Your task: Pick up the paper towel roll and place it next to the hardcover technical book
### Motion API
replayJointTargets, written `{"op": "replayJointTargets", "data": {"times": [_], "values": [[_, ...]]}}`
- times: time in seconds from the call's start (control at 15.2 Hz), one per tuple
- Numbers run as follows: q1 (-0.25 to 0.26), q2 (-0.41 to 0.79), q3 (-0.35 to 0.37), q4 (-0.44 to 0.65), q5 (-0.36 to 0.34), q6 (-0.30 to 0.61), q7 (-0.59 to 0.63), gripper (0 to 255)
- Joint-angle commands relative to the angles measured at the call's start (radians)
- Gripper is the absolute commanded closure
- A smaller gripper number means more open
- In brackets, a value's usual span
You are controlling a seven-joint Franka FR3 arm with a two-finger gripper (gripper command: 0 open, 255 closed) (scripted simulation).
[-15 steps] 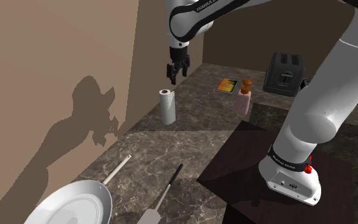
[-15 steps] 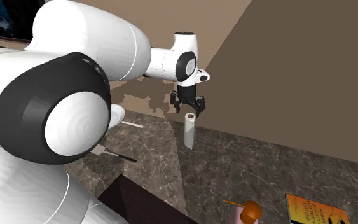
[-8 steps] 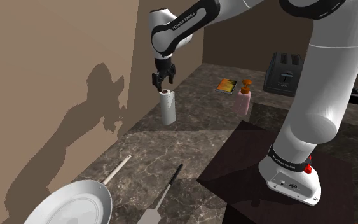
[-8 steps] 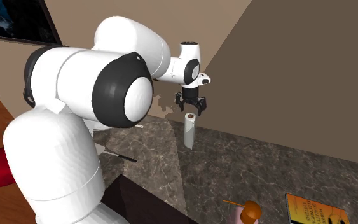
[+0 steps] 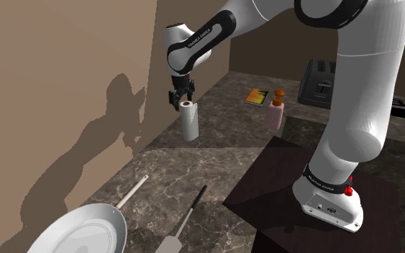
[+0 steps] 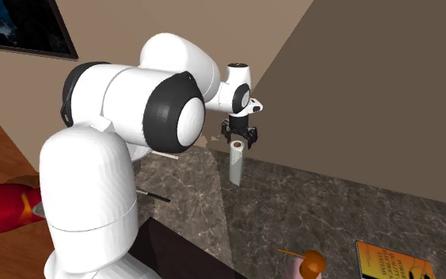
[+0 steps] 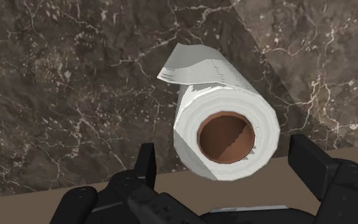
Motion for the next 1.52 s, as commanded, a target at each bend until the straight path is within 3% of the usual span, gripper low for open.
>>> {"op": "replayJointTargets", "data": {"times": [0.0,0.53,0.59,1.19,1.45], "values": [[-0.001,0.019,-0.001,-0.013,-0.002,0.032,0.002,0],[0.000,0.019,-0.001,-0.013,-0.002,0.032,0.002,0],[0.000,0.019,-0.001,-0.013,-0.002,0.032,0.002,255],[-0.001,0.019,-0.001,-0.013,-0.002,0.032,0.002,255],[-0.001,-0.007,0.000,0.008,0.001,-0.014,-0.003,255]]}}
